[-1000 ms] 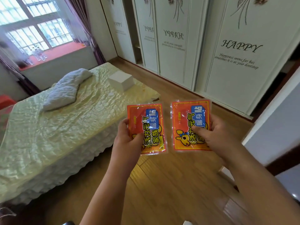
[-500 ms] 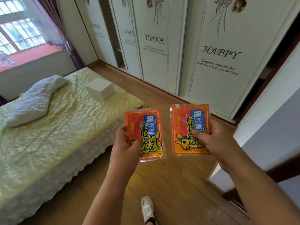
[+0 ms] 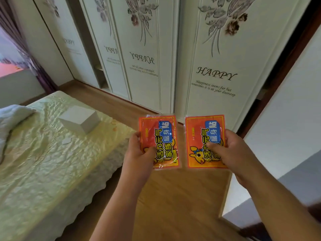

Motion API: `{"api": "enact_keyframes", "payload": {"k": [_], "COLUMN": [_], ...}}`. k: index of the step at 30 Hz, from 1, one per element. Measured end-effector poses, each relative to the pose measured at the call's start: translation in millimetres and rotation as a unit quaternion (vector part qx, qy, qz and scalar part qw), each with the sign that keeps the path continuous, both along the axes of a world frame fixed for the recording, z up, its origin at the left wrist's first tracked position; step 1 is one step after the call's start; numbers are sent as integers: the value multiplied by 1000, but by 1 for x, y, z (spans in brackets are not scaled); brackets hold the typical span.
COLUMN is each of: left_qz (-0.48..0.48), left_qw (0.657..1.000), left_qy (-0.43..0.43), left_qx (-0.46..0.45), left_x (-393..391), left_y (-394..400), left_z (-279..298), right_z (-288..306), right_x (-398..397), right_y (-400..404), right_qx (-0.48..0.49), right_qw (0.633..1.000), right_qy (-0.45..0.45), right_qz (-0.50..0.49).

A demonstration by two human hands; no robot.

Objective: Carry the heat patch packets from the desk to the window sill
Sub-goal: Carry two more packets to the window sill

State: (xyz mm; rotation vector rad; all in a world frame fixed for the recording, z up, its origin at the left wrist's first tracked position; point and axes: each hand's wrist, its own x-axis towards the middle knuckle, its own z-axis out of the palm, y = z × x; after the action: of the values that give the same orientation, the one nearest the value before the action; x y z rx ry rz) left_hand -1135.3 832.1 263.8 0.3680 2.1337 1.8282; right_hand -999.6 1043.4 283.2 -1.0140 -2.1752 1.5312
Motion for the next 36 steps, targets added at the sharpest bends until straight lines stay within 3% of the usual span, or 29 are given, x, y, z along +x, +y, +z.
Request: {"api": "enact_keyframes", "payload": {"k": [13,23,30,36], "left_qz": [-10,103,176,193], "left_qw": [999,994,984,981], "left_qy": [-27,-17,-20,-36], "left_qx": [-19,-37,9,-15], "left_x": [-141,-246,-310,-350], "left_y": [33,101,158,186], "left_z": [-13,-4,9,1], "right_z": [-16,-25,-8,-15], "right_x": [-148,-303,-394,-447], "right_y": [28,119,193,226], "right_qx": [-8,-17,5,-8], "right_qw": [999,993,985,981], "right_qy": [-16,-6,3,-7], "right_qz": [30,116,173,194]}}
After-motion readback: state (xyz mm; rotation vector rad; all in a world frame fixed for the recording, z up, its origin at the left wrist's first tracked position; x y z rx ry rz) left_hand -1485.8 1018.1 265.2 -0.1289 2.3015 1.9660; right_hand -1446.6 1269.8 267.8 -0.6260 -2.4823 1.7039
